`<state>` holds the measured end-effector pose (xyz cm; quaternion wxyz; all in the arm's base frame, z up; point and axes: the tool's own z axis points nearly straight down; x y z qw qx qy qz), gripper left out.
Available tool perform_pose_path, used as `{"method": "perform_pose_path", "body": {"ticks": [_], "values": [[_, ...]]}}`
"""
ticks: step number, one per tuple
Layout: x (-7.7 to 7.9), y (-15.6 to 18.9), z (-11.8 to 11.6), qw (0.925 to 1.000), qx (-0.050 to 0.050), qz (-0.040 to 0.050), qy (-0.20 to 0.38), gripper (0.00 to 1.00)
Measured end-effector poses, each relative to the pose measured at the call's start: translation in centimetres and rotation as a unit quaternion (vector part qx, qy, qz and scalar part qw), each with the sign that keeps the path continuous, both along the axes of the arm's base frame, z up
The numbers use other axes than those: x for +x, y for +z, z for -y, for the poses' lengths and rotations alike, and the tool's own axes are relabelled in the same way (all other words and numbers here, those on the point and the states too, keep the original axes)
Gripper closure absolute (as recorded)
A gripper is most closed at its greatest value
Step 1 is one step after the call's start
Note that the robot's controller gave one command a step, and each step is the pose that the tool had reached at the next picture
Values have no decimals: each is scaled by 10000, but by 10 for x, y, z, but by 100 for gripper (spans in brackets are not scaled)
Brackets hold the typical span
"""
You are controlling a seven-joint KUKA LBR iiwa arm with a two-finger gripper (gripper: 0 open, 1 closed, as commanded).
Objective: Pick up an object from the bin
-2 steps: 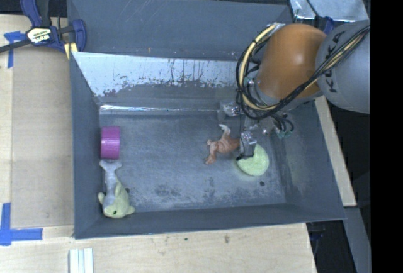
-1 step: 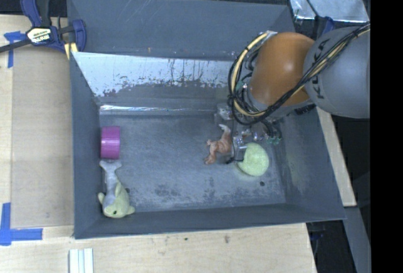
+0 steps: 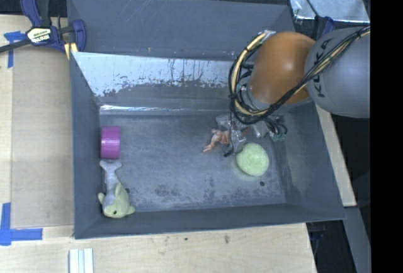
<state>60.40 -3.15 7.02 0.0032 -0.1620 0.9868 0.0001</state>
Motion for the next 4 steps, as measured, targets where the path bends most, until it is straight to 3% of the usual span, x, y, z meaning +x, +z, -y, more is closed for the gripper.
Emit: {"method": "perform_pose_path", "body": {"ticks": [4], "values": [[0, 26, 1, 10000, -4, -19, -2, 100]]}}
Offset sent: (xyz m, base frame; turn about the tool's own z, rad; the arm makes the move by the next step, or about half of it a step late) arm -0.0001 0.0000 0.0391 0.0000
